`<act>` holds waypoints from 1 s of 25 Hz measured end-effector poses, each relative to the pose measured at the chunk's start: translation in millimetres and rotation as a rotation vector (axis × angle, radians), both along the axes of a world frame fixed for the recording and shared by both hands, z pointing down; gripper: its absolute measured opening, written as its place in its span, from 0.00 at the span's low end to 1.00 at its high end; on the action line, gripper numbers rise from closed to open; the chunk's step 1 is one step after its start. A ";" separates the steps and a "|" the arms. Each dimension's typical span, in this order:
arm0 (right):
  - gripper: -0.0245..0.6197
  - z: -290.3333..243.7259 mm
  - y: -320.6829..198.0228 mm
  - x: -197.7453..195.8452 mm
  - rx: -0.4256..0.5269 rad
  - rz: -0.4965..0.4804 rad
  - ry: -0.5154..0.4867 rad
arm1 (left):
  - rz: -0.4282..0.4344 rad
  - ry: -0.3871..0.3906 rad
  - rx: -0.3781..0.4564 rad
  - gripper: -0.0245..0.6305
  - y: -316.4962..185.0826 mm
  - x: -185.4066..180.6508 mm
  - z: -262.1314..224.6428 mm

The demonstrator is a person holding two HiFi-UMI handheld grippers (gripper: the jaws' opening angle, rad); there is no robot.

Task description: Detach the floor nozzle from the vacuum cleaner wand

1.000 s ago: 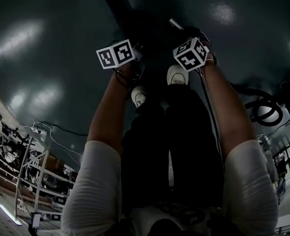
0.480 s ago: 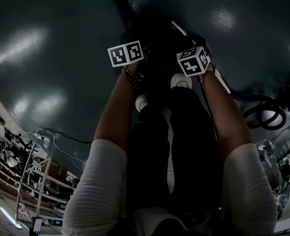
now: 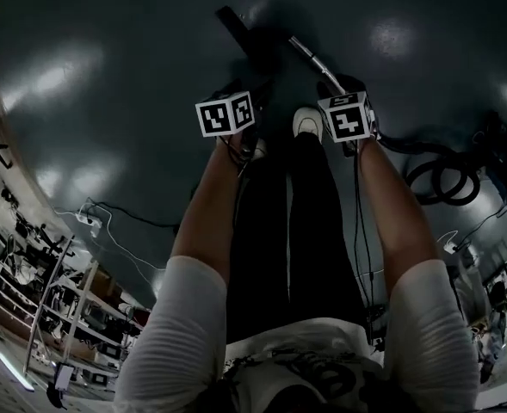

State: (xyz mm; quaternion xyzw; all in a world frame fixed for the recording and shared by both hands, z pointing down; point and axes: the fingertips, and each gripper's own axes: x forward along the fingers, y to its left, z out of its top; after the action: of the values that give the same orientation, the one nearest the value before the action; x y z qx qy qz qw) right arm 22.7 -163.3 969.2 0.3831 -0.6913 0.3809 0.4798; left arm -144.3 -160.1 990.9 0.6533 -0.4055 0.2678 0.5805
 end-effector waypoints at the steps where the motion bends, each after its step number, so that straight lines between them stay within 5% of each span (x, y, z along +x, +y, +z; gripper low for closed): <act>1: 0.31 -27.0 -2.6 1.7 0.007 0.008 -0.015 | 0.002 -0.010 0.017 0.61 -1.8 -0.5 -29.1; 4: 0.22 -113.4 -25.3 8.3 0.088 0.045 -0.021 | -0.004 -0.058 0.117 0.32 -23.7 -8.1 -119.2; 6: 0.13 -174.7 -40.2 14.9 0.156 0.083 -0.018 | -0.002 -0.047 0.210 0.23 -39.1 -5.9 -184.8; 10: 0.05 -296.4 -57.0 28.5 0.266 0.140 -0.042 | 0.046 0.002 0.432 0.19 -70.7 13.9 -327.5; 15: 0.04 -436.1 -90.4 40.3 0.402 0.261 -0.128 | 0.008 0.025 0.676 0.12 -118.9 37.3 -487.8; 20: 0.04 -570.5 -80.2 47.9 0.535 0.341 -0.311 | 0.024 -0.001 0.814 0.04 -96.9 65.0 -614.5; 25: 0.04 -666.3 -64.6 52.4 0.706 0.238 -0.379 | 0.017 0.005 0.841 0.04 -65.1 84.3 -688.9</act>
State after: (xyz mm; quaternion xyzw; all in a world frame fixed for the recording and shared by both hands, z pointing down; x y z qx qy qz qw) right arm 75.1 -227.9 302.9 0.5243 -0.8065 0.2373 0.1360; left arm -60.0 -225.3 302.0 0.8372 -0.4729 0.0823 0.2621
